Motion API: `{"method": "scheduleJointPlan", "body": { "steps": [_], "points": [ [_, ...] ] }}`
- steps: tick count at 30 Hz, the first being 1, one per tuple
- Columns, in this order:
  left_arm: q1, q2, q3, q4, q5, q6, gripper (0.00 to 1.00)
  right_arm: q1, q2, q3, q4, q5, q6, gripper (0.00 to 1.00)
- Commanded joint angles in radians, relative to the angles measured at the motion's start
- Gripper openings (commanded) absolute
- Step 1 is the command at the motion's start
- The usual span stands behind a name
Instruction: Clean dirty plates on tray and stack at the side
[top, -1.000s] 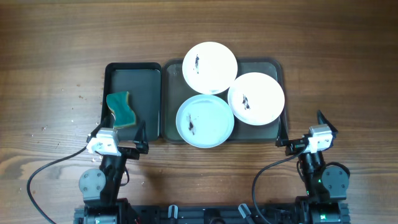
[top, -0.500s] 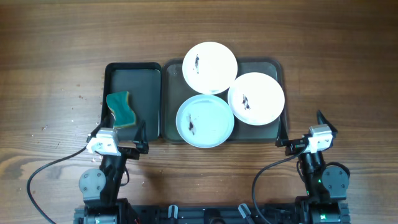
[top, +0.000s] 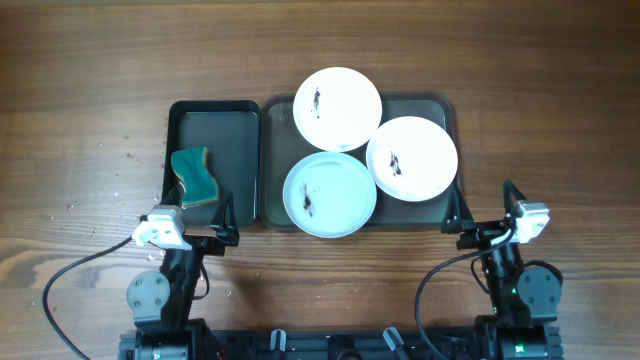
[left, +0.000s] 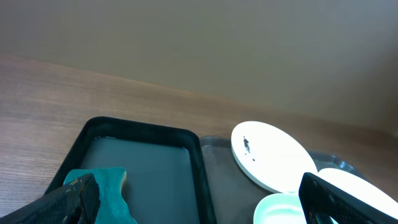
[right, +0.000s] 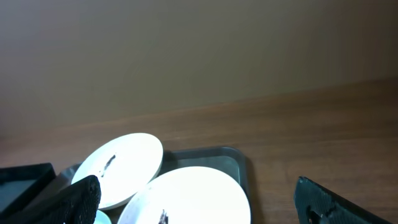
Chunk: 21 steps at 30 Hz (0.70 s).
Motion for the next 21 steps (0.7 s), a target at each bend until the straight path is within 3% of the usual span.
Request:
{"method": "scheduleJointPlan", "body": {
  "steps": [1, 5, 8, 14, 21],
  "points": [
    [-0.003, 0.003, -0.003, 0.017, 0.006, -0.061, 1.00, 0.003, 0.001, -0.001, 0.007, -0.031, 0.033, 1.00],
    [-0.003, 0.003, 0.064, -0.003, 0.093, -0.162, 1.00, 0.003, 0.002, 0.018, -0.010, -0.086, 0.031, 1.00],
    [-0.003, 0.013, 0.188, -0.101, 0.099, -0.217, 1.00, 0.003, 0.010, 0.078, -0.048, -0.109, 0.031, 1.00],
    [-0.003, 0.157, 0.555, -0.391, 0.083, -0.171, 1.00, 0.003, 0.124, 0.288, -0.109, -0.108, 0.031, 1.00],
    [-0.003, 0.550, 1.132, -0.808, -0.015, -0.055, 1.00, 0.003, 0.438, 0.691, -0.343, -0.122, -0.072, 1.00]
  ]
}}
